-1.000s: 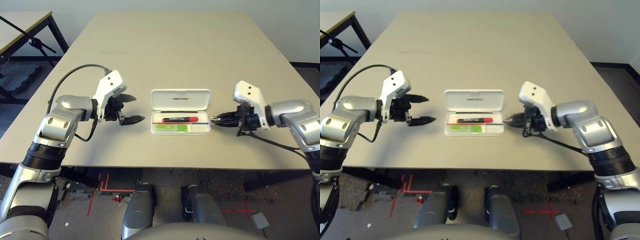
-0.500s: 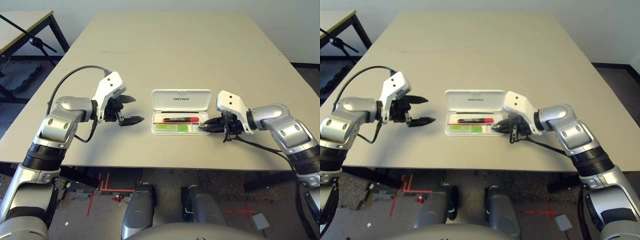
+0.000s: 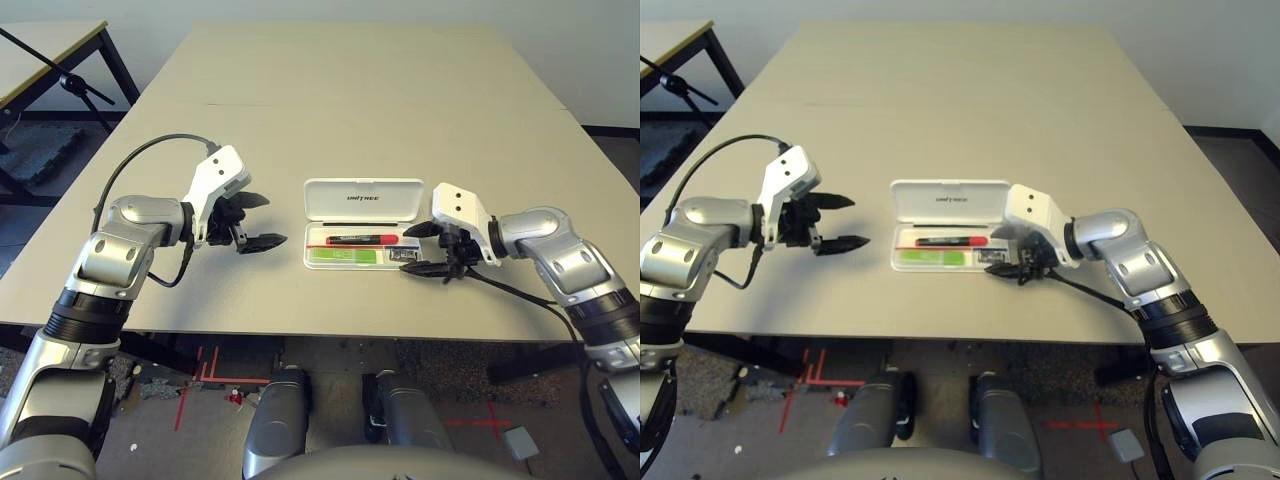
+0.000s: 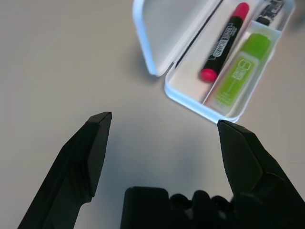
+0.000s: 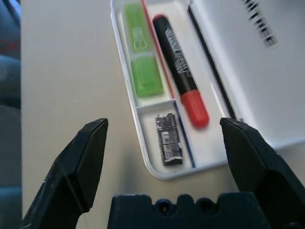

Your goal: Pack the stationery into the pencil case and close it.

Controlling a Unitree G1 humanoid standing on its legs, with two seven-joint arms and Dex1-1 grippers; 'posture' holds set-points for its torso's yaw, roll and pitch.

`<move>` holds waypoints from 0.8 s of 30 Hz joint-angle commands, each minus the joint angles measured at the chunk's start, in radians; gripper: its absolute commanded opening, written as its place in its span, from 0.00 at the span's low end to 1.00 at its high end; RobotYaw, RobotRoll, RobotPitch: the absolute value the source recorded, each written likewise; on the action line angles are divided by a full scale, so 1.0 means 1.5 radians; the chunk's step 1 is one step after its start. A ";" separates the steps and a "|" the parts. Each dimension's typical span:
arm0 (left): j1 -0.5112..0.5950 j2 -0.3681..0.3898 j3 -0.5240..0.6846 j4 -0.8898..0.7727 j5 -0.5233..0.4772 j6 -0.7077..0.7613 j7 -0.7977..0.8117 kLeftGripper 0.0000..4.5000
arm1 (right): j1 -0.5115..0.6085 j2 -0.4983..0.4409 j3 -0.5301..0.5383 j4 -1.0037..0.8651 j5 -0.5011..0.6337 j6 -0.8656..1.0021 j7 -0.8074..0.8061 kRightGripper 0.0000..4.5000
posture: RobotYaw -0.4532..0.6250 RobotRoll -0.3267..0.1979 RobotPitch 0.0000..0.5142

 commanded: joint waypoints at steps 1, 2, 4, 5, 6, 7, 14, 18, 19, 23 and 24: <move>-0.023 0.002 0.007 0.024 -0.004 -0.003 -0.005 1.00 | 0.012 -0.046 -0.053 0.023 0.022 -0.012 0.022 1.00 | 0.62 0.62 0.19; -0.028 0.000 0.009 0.036 -0.001 -0.005 -0.001 1.00 | 0.014 -0.059 -0.068 0.037 0.022 -0.017 0.019 1.00 | 0.62 0.62 0.19; -0.039 -0.005 0.011 0.058 0.004 -0.004 0.007 1.00 | 0.015 -0.076 -0.094 0.059 0.031 -0.025 0.021 1.00 | 0.61 0.62 0.20; -0.046 -0.007 0.012 0.072 0.008 -0.006 0.013 1.00 | 0.016 -0.082 -0.107 0.070 0.034 -0.029 0.020 1.00 | 0.60 0.62 0.20; -0.054 -0.011 0.012 0.093 0.016 -0.013 0.025 1.00 | 0.017 -0.086 -0.122 0.085 0.037 -0.037 0.016 1.00 | 0.60 0.62 0.20; -0.063 -0.016 0.012 0.115 0.026 -0.023 0.040 1.00 | 0.017 -0.089 -0.135 0.099 0.038 -0.047 0.012 1.00 | 0.60 0.62 0.20; -0.150 -0.068 0.010 0.306 0.092 -0.071 0.153 1.00 | 0.037 -0.110 -0.171 0.186 0.029 -0.083 0.004 1.00 | 0.57 0.62 0.18; -0.205 -0.105 0.021 0.400 0.108 -0.090 0.213 0.78 | 0.051 -0.106 -0.175 0.200 0.025 -0.099 -0.009 1.00 | 0.56 0.62 0.18; -0.222 -0.116 0.022 0.424 0.111 -0.099 0.224 0.69 | 0.055 -0.105 -0.177 0.198 0.026 -0.099 -0.011 1.00 | 0.56 0.62 0.18; -0.274 -0.151 0.009 0.514 0.133 -0.147 0.238 0.34 | 0.071 -0.105 -0.186 0.193 0.029 -0.100 -0.019 1.00 | 0.56 0.62 0.18; -0.285 -0.158 -0.004 0.532 0.143 -0.172 0.226 0.25 | 0.074 -0.105 -0.189 0.193 0.029 -0.101 -0.023 1.00 | 0.54 0.62 0.17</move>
